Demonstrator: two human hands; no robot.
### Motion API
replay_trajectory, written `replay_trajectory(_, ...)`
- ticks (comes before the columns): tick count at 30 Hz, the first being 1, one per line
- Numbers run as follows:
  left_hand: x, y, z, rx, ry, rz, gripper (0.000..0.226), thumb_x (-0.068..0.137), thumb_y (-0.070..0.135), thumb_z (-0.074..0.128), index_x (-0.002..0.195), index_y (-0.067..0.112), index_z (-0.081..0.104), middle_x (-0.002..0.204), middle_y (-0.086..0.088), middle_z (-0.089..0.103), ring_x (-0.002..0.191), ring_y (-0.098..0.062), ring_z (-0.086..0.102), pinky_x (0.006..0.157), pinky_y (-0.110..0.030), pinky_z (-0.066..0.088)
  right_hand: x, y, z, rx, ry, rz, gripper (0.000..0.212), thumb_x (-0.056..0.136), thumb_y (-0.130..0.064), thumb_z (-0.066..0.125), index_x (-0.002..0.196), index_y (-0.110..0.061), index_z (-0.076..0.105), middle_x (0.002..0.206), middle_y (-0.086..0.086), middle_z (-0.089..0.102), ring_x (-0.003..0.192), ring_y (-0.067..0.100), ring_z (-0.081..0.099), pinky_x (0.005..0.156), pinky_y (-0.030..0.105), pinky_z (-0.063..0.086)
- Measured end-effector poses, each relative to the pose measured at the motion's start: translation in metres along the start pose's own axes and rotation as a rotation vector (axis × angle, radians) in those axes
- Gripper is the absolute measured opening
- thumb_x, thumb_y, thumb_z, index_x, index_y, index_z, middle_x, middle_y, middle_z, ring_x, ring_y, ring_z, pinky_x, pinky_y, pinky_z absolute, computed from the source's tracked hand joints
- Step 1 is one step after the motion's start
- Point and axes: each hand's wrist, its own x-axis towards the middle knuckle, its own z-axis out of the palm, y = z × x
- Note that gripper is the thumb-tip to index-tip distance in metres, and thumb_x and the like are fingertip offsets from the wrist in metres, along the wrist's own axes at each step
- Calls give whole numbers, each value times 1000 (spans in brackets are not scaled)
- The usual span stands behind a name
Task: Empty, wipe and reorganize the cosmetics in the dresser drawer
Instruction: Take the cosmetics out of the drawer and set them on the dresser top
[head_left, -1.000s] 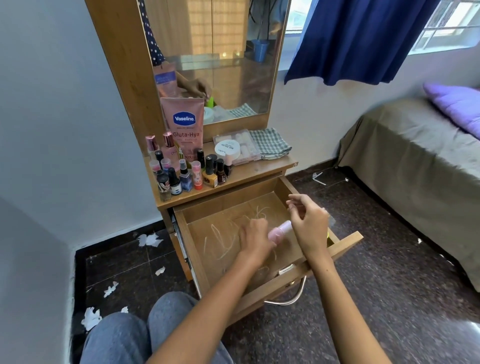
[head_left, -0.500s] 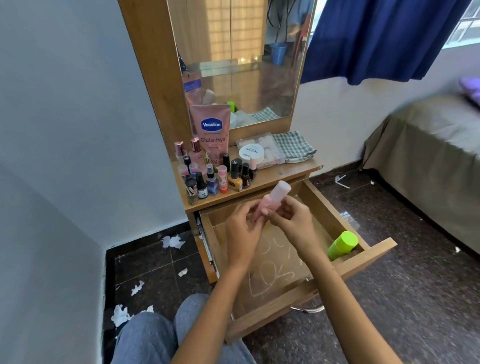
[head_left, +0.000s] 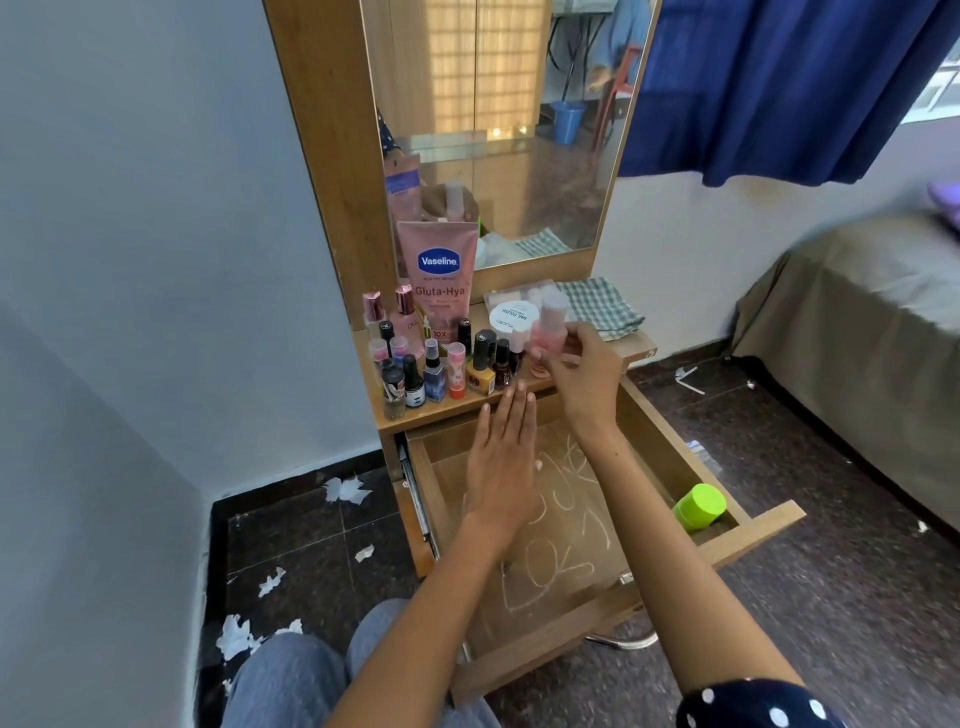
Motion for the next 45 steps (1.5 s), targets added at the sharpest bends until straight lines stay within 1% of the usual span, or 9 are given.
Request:
replay_trajectory(5,1,3,-2,-10,-12,-22,73,101,37,30,148,6,-16,153,-11,-25,141,-23,-24,112,-40,-20,4,5,6,-19,-4,16,28,79,-13,77,103,-10,64,100,2,68,95,16,62,87,33,52)
replay_trajectory(10,3,3,0,20,-34,-26,72,101,37,28,147,7,-18,152,-10,-28,140,-22,-26,110,-41,-21,1,7,7,-38,-35,3,30,81,-11,74,109,-5,64,106,6,69,95,10,60,84,20,47)
replay_trajectory(15,3,5,-2,17,-28,-19,72,101,36,30,147,7,-18,151,-9,-28,140,-22,-26,108,-40,-22,-7,14,-3,-60,-62,15,34,81,-9,75,112,-8,63,108,4,68,99,12,63,84,23,53)
replay_trajectory(21,-10,16,5,-409,77,77,59,100,30,41,151,14,15,158,-2,4,146,-14,-3,115,-33,-10,-32,26,-39,-184,-50,1,24,83,-9,69,106,-13,68,97,-3,71,90,7,65,85,31,54)
replay_trajectory(26,-12,64,12,-823,-128,198,56,90,38,60,140,16,44,140,-4,49,131,-18,40,110,-37,32,-30,31,-85,-273,-203,-5,16,82,-7,69,94,-19,71,86,-8,72,83,5,68,79,23,53)
replay_trajectory(32,2,117,12,-734,-209,314,37,82,33,68,111,12,59,112,-11,58,107,-29,50,90,-39,40,-32,28,-118,-299,-121,9,14,85,-14,68,97,-18,72,87,-8,73,80,1,66,76,21,54)
replay_trajectory(36,7,123,12,-736,-231,283,33,77,26,71,102,7,62,102,-13,64,97,-30,58,82,-40,46,-40,27,-122,-304,-84,33,13,86,-16,67,96,-19,73,88,-9,72,78,-3,63,68,10,45)
replay_trajectory(42,7,131,2,-697,-191,228,19,90,12,53,102,0,61,97,-16,66,91,-28,61,70,-24,31,-47,25,-119,-284,-59,53,12,88,-17,66,97,-20,73,90,-11,70,80,-3,61,71,11,47)
replay_trajectory(45,6,130,2,-737,-160,177,21,92,11,50,110,4,58,102,-13,65,95,-25,60,81,-33,46,-48,26,-118,-270,-8,49,12,89,-17,65,97,-21,73,87,-16,67,78,-8,59,67,5,41)
